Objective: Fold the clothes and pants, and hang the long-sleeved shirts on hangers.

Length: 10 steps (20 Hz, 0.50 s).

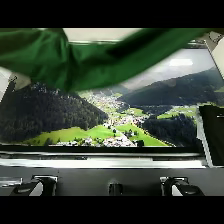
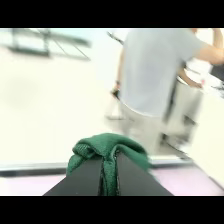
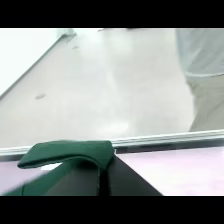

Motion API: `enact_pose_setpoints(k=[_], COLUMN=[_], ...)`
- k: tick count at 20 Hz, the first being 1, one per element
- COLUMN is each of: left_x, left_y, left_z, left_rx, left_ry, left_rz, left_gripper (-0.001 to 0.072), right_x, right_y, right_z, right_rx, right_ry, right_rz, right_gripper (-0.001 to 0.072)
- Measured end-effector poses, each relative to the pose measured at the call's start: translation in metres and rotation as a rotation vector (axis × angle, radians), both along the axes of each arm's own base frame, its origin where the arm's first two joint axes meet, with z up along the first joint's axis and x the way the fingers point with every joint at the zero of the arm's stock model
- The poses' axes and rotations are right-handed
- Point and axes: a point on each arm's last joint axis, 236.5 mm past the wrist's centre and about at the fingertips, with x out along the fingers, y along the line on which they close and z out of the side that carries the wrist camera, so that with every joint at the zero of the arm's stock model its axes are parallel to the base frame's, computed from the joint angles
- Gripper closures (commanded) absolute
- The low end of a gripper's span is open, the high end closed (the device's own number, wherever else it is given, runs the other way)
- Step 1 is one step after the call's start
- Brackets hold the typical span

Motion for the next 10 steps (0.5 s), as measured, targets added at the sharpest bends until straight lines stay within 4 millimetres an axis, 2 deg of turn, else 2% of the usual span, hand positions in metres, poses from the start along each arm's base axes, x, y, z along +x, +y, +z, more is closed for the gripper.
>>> enact_pose_setpoints(k=[2, 4, 5, 7, 10], left_x=[0.002, 0.019, 0.031, 0.056, 0.087], left_y=[0.014, 0.027, 0.034, 0.040, 0.036], left_z=[-0.012, -0.050, -0.078, -0.144, -0.278], left_rx=[0.031, 0.062, 0.076, 0.074, 0.034], left_ry=[0.040, 0.159, 0.240, 0.412, 0.707], left_rz=[0.067, 0.117, 0.135, 0.140, 0.099], left_gripper=[0.0678, 0.0678, 0.0678, 0.0678, 0.0677], right_x=[-0.001, 0.012, 0.021, 0.037, 0.062], right_y=[-0.009, -0.013, -0.016, -0.020, -0.023], right_z=[-0.015, -0.064, -0.102, -0.194, -0.315], right_rx=[-0.025, -0.036, -0.039, -0.035, -0.001], right_ry=[0.064, 0.257, 0.398, 0.708, 1.008], right_rz=[-0.037, -0.045, -0.046, -0.039, -0.035], right_gripper=[0.0679, 0.0679, 0.0679, 0.0679, 0.0679])
